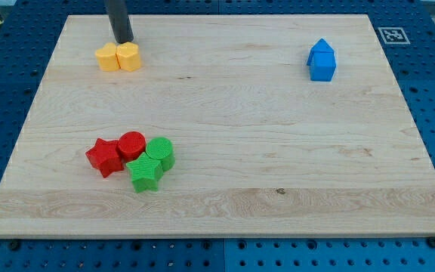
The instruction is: Move yellow blocks slightly downwards
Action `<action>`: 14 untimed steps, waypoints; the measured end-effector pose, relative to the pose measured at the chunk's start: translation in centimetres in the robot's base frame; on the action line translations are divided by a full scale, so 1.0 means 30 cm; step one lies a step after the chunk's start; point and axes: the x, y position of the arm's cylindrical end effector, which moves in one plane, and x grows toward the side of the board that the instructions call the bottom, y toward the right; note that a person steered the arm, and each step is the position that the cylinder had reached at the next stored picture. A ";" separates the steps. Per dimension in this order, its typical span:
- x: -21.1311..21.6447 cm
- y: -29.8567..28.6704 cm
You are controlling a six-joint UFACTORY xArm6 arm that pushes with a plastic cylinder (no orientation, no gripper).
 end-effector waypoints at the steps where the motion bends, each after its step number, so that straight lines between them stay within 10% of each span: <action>1: 0.003 -0.026; 14: 0.165 -0.016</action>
